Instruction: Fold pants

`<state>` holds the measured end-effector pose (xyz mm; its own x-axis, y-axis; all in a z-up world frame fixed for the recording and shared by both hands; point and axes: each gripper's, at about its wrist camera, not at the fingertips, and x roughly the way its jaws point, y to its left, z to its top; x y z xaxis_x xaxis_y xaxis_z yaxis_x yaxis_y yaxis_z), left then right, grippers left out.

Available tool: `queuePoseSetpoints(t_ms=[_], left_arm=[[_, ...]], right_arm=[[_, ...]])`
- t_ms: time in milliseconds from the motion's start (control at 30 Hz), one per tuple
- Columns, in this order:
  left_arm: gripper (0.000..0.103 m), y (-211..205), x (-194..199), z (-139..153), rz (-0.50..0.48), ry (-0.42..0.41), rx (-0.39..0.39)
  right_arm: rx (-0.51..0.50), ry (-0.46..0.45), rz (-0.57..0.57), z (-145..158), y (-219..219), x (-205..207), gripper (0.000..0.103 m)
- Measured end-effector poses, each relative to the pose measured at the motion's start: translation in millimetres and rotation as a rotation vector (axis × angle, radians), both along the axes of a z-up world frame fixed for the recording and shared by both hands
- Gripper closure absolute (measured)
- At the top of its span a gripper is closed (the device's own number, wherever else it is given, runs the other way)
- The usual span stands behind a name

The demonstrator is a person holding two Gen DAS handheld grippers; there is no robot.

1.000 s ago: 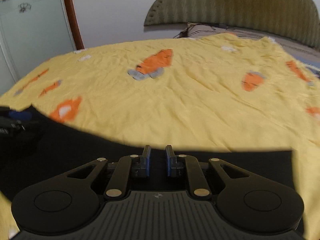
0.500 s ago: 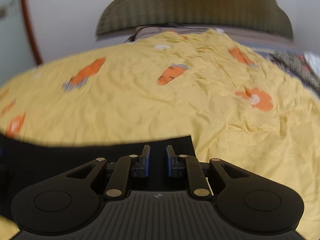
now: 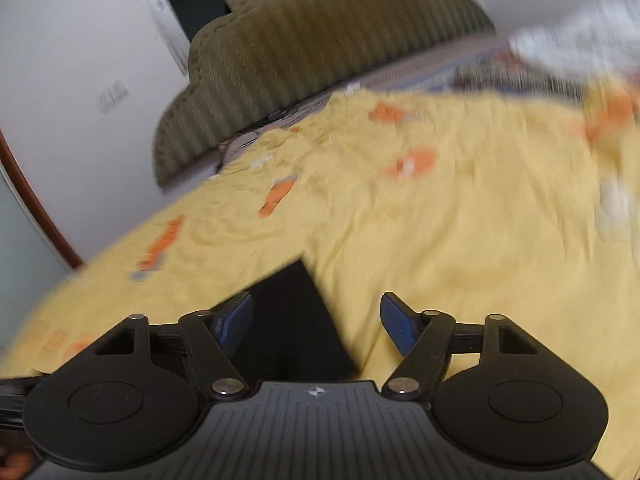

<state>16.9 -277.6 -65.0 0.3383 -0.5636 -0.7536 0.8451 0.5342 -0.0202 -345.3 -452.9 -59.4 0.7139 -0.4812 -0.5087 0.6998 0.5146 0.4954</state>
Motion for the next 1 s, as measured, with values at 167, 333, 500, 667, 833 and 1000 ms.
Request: queuePoseSetpoints(t_ms=[167, 333, 500, 667, 833, 1000], left_arm=[[0.019, -20.6, -2.4, -8.2, 0.028, -0.044, 0.018], [0.018, -35.9, -9.6, 9.2, -0.001, -0.017, -0.037], [0.017, -69.5, -15.0, 4.8, -0.034, -0.013, -0.012], [0.011, -100.0, -10.4, -13.7, -0.016, -0.104, 0.040], [0.012, -103.4, -7.9, -0.8, 0.027, -0.175, 0.026], [0.012, -97.7, -3.1, 10.3, 0.021, -0.064, -0.013]], right_arm=[[0.177, -0.134, 0.077, -22.2, 15.8, -8.0, 0.032], [0.231, -0.163, 0.055, -37.0, 7.4, 1.3, 0.032], [0.242, -0.259, -0.011, -45.3, -8.3, 0.6, 0.034], [0.238, -0.280, -0.034, -46.4, -12.7, 8.4, 0.033], [0.223, -0.276, 0.008, -48.7, -3.7, 13.8, 0.038], [0.199, -0.207, -0.007, -50.2, -16.4, 26.9, 0.072]])
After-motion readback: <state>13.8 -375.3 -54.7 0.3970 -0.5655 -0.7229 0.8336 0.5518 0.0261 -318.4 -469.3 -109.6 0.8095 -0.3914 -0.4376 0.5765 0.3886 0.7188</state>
